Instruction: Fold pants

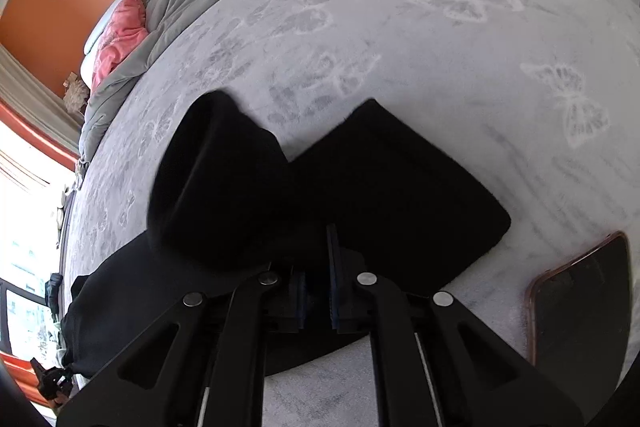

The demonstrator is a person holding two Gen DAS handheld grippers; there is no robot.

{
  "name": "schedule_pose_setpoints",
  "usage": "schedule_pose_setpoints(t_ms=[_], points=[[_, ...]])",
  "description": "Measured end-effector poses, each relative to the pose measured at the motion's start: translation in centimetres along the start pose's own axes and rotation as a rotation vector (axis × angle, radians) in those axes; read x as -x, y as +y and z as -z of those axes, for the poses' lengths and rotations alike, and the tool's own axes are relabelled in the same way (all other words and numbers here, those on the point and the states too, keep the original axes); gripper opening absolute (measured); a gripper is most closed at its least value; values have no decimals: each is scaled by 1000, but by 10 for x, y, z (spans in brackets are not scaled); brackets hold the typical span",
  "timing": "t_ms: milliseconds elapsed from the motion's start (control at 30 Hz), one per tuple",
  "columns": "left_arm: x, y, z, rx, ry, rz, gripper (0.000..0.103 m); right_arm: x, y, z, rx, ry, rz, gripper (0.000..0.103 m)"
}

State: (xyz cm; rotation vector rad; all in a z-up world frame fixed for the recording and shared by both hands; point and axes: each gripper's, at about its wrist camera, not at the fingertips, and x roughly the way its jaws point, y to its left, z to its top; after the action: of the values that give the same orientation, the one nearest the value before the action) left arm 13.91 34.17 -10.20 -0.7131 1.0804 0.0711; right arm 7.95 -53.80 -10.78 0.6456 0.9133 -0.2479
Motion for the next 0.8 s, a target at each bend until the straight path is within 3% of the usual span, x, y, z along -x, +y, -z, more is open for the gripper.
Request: schedule_pose_setpoints(t_ms=[167,300,367,467,500,567,600,633,667,733,800], points=[[7,-11,0,-47,-24,-49,6,5,1,3,-43,-32,-17,7],[12,2,5,-20,-36,-1,7,40,-8,3,-85,-113,-105,5],[6,6,8,-24,-27,-26,9,46,-19,3,-93,-138,-42,5],[-3,8,16,-9,15,-48,10,38,-39,6,-108,-81,112,9],[6,3,22,-9,-3,-48,10,42,-35,6,-94,-83,115,10],[32,-11,33,-39,-65,-86,12,60,-9,10,-6,-121,75,19],[48,-21,39,-58,-107,-128,17,71,19,17,73,-139,49,34],[62,-31,44,-66,-140,-158,37,78,39,27,126,-138,16,50],[76,-42,49,-68,-175,-167,53,81,60,38,173,-131,-19,52],[95,-68,57,-84,-222,-102,59,77,135,77,398,-69,-112,52],[99,-102,64,-124,-223,-72,60,61,210,128,667,-10,-124,52]])
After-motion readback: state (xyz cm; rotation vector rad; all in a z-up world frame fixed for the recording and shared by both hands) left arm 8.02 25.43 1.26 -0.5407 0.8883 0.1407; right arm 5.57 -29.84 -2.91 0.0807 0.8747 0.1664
